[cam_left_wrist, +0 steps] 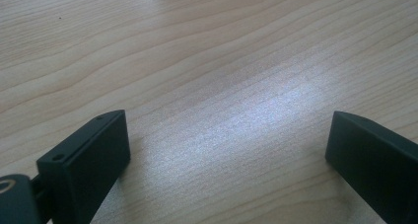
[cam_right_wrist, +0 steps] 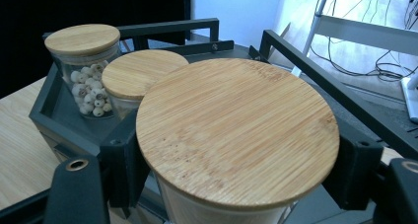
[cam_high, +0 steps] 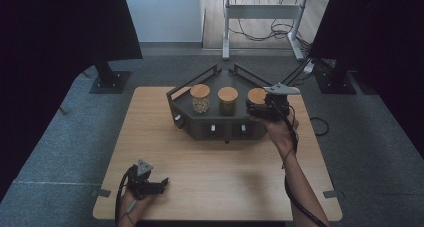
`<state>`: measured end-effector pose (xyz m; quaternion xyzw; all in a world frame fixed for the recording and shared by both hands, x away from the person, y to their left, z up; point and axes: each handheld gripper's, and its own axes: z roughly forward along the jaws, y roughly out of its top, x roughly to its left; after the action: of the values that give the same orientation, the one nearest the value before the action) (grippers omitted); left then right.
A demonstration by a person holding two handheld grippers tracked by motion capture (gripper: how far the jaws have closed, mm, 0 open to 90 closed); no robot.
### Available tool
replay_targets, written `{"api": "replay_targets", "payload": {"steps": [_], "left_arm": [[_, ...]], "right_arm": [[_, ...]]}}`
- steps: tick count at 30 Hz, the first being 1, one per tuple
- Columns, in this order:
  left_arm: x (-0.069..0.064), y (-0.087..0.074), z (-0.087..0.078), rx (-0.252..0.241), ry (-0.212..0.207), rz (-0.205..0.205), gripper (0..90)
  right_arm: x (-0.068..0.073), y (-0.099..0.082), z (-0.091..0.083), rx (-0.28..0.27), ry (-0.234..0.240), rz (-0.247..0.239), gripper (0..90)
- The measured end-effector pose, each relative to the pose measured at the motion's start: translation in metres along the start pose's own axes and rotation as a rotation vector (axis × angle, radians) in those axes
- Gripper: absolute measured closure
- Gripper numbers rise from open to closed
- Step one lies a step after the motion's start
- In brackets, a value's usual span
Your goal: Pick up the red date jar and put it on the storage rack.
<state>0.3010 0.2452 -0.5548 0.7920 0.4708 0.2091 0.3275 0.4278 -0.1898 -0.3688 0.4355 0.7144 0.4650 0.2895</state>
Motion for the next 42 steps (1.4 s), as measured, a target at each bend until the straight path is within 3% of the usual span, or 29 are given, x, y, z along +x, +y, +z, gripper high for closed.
{"api": "replay_targets", "payload": {"steps": [42], "left_arm": [[0.000,0.000,0.000,0.002,0.000,0.000,2.9]], "right_arm": [[-0.014,0.008,0.035,0.010,-0.040,-0.009,24.9]]}}
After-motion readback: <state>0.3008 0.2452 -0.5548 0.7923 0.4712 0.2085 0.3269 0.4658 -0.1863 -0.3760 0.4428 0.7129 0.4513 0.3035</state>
